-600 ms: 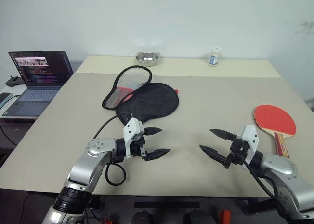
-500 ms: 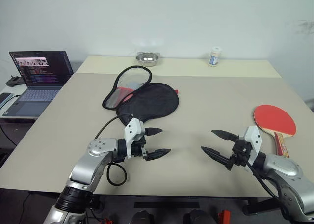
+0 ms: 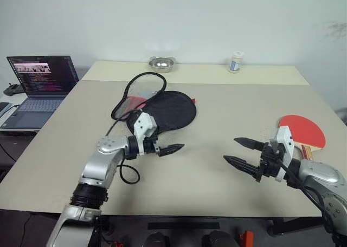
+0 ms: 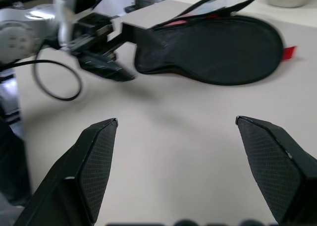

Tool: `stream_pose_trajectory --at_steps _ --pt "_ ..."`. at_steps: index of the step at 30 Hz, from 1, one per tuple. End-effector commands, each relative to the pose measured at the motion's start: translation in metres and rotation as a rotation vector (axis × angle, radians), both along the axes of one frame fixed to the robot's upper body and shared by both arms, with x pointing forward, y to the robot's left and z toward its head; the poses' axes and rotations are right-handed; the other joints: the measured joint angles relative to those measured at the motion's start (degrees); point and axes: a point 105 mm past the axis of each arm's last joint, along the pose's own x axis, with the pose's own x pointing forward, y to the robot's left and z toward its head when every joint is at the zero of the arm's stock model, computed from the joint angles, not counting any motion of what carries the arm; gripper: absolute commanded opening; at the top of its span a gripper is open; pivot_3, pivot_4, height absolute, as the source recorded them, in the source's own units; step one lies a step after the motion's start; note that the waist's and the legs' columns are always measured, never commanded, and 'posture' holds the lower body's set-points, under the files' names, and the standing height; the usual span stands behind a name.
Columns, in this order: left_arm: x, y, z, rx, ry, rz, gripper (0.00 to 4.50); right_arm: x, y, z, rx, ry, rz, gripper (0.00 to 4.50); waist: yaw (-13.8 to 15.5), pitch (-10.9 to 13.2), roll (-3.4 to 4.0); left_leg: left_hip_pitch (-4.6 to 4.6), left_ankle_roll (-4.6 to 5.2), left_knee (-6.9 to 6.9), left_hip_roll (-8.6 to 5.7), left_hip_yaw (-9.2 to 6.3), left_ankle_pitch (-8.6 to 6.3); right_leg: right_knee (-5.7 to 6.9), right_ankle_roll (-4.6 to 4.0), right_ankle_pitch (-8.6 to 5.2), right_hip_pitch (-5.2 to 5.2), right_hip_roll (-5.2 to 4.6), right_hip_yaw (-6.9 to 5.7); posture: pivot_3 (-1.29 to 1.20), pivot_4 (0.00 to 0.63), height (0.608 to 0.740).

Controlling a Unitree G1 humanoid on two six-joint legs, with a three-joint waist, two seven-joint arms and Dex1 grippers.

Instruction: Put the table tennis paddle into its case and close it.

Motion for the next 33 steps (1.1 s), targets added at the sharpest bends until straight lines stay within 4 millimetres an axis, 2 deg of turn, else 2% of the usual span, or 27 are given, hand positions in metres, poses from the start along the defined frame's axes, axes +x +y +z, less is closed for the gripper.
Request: stream_pose_trajectory --at_steps 1,6,12,18,25,28,33 --pt "0.013 0.017 0.008 0.027 -0.036 0.044 4.5 -0.008 0.014 0.019 0.003 -0.051 0.06 4.19 0.0 0.0 -0.01 0.0 0.0 0.0 -0.01 -0.01 0.0 -0.01 0.0 0.0 0.0 0.0 -0.01 0.0 0.15 0.74" --pt "0.029 0.027 -0.002 0.048 0.035 0.057 4.5 -0.012 0.024 0.033 0.01 -0.08 0.088 4.19 0.1 0.1 -0.14 -0.03 0.0 0.02 -0.03 -0.03 0.0 -0.01 0.0 0.0 0.01 0.0 -0.05 0.0 0.15 0.74" --pt "0.047 0.037 -0.009 0.09 0.103 0.091 4.5 -0.013 0.023 0.032 -0.002 -0.083 0.084 4.19 0.1 0.2 -0.31 -0.1 0.01 0.01 -0.08 -0.03 -0.01 -0.08 0.0 0.0 -0.01 0.02 -0.08 0.0 0.15 0.74" --pt "0.049 0.049 -0.034 0.18 0.18 0.124 4.5 -0.013 0.022 0.033 -0.002 -0.096 0.084 4.19 0.1 0.2 -0.31 -0.1 0.01 0.01 -0.06 -0.04 -0.01 -0.07 0.01 0.0 -0.02 0.02 -0.09 0.0 0.15 0.74" --pt "0.052 0.058 -0.036 0.209 0.171 0.152 4.5 -0.011 0.018 0.031 0.006 -0.103 0.061 4.19 0.1 0.2 -0.34 -0.1 0.01 0.02 -0.02 -0.05 0.0 -0.04 0.0 0.0 -0.04 -0.01 -0.1 0.0 0.15 0.74" --pt "0.058 0.063 -0.034 0.226 0.135 0.196 3.87 -0.009 0.013 0.032 0.008 -0.112 0.039 4.21 0.1 0.2 -0.34 -0.1 0.01 0.02 -0.03 -0.04 0.0 -0.04 0.0 0.0 -0.04 -0.01 -0.09 0.0 0.15 0.74" --pt "0.062 0.061 -0.031 0.213 0.116 0.207 2.04 -0.006 0.009 0.035 0.019 -0.125 0.018 4.21 0.1 0.2 -0.35 -0.1 0.01 0.02 -0.03 -0.04 0.0 -0.04 0.0 0.0 -0.04 -0.02 -0.1 0.0 0.15 0.74"
